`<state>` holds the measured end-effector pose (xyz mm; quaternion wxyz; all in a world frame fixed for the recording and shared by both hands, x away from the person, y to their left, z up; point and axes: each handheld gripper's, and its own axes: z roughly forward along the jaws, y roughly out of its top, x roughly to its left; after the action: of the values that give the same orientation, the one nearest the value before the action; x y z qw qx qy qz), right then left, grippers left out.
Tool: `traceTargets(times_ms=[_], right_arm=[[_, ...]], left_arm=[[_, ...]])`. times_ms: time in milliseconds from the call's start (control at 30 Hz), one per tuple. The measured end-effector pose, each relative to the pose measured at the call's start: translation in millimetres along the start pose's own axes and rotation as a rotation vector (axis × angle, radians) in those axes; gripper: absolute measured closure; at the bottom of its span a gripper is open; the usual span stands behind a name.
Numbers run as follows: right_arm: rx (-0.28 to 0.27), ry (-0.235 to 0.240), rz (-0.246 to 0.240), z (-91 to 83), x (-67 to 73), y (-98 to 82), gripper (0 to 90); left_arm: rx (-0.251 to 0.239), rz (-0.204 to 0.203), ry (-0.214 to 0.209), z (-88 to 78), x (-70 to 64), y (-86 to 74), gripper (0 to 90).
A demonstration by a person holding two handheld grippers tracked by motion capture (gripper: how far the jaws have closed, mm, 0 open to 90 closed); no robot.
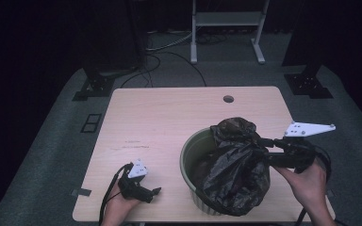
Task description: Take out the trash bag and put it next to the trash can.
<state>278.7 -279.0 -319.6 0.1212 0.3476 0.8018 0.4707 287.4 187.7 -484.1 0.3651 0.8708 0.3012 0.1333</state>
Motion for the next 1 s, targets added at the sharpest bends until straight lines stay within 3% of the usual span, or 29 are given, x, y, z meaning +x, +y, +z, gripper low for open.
traceTargets(times_ms=[233, 600, 767, 800, 1000], right_arm=[[0.013, 0.023, 0.006, 1.8, 1.4, 1.0, 58.2], [-0.012, -0.006, -0.005, -6.0, 2.0, 5.6, 72.7], [-0.039, -0.017, -0.016, -10.9, 2.8, 7.2, 81.0], [-0.050, -0.012, -0.021, -12.8, 2.4, 7.5, 86.8], [-0.054, -0.008, -0.034, -14.1, 2.2, 11.8, 88.3]], left_arm=[[0.000, 0.000, 0.000, 0.0, 0.0, 0.0, 0.0], [-0.002, -0.001, 0.000, 0.1, 0.0, -0.1, 0.0], [-0.002, -0.001, 0.001, 0.1, -0.1, -0.1, 0.0], [-0.002, 0.000, 0.000, 0.2, 0.0, 0.0, 0.0], [-0.002, 0.000, 0.001, 0.1, 0.0, 0.0, 0.0]])
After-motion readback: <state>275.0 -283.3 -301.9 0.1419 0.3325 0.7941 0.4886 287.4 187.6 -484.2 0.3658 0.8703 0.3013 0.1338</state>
